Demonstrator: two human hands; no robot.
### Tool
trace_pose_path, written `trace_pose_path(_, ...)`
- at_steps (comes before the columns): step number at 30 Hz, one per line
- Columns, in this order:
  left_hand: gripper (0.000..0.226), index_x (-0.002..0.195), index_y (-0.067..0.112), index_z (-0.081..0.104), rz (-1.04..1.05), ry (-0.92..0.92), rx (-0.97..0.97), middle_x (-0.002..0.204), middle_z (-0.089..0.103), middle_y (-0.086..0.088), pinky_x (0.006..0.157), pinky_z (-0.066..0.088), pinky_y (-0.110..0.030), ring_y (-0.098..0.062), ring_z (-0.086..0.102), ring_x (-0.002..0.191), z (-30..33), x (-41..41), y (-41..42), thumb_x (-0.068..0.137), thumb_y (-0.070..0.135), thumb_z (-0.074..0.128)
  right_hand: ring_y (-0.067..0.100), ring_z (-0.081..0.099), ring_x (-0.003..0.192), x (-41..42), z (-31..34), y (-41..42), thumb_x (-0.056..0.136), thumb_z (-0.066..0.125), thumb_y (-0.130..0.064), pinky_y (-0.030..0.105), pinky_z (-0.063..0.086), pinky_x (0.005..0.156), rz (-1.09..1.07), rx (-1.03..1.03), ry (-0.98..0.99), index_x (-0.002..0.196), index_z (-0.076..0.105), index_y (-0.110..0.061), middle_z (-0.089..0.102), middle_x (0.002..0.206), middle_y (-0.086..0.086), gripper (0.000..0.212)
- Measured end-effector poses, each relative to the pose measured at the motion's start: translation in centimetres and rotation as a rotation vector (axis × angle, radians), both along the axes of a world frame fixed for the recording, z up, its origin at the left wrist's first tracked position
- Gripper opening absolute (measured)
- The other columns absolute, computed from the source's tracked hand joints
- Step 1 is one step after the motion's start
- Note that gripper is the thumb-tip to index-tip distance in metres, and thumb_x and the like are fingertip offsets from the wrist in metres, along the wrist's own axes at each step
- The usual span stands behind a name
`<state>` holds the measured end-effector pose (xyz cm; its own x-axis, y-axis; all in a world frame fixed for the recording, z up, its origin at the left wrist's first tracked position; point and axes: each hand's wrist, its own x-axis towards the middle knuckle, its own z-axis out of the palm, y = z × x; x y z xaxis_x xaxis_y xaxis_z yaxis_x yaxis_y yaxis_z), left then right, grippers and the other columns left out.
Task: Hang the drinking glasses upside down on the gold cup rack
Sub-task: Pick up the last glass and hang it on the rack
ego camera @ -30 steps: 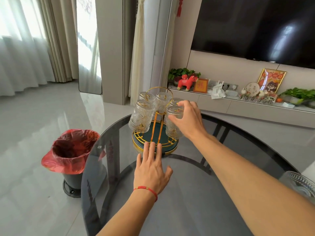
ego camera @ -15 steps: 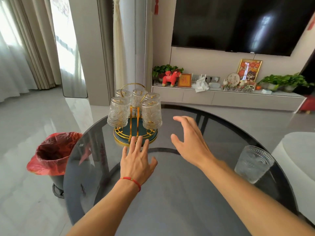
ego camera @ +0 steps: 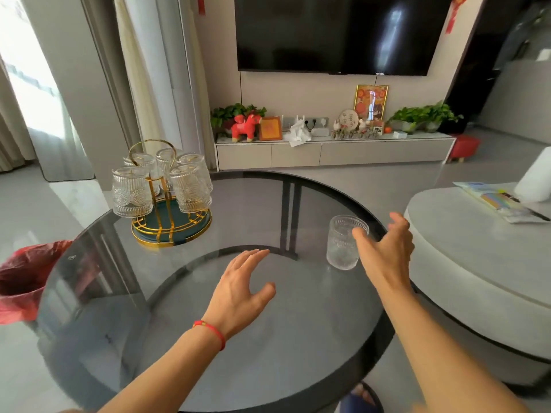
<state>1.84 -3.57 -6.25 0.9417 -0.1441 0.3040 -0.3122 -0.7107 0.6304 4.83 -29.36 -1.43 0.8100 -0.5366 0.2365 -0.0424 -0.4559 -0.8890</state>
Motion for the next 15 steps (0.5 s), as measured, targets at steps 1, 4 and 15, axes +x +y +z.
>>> trace_pose_path(1,0.061,0.148,0.026,0.046,-0.003,0.015,-0.023,0.152,0.048,0.001,0.113,0.028,-0.026,-0.017,0.038,0.142,0.2,-0.3,-0.4,0.09,0.029,0.067,0.033,0.045,0.14,0.1,-0.6,-0.7,0.083,0.074,-0.045,0.046,0.041,0.108,0.049,0.069,0.053,0.158,0.022,-0.018,0.043,0.156,0.015,0.095)
trace_pose_path(4,0.061,0.147,0.027,0.046,-0.025,0.052,-0.051,0.15,0.05,0.001,0.113,0.035,-0.032,-0.018,0.043,0.139,0.6,-0.7,-1.1,0.09,0.03,0.068,0.027,0.054,0.137,0.6,-2.5,-1.6,0.077,0.078,-0.06,0.04,0.045,0.104,0.216,0.148,0.197,0.162,0.007,-0.029,0.044,0.161,0.007,0.115)
trace_pose_path(15,0.06,0.144,0.03,0.047,-0.076,0.191,-0.253,0.142,0.056,0.001,0.107,0.049,-0.035,-0.012,0.05,0.131,2.0,0.2,-2.5,0.089,0.032,0.071,0.017,0.059,0.102,3.0,-5.1,-0.6,0.073,0.088,-0.044,0.028,0.048,0.076,0.304,-0.013,0.214,0.128,0.051,-0.024,0.063,0.125,0.001,0.07)
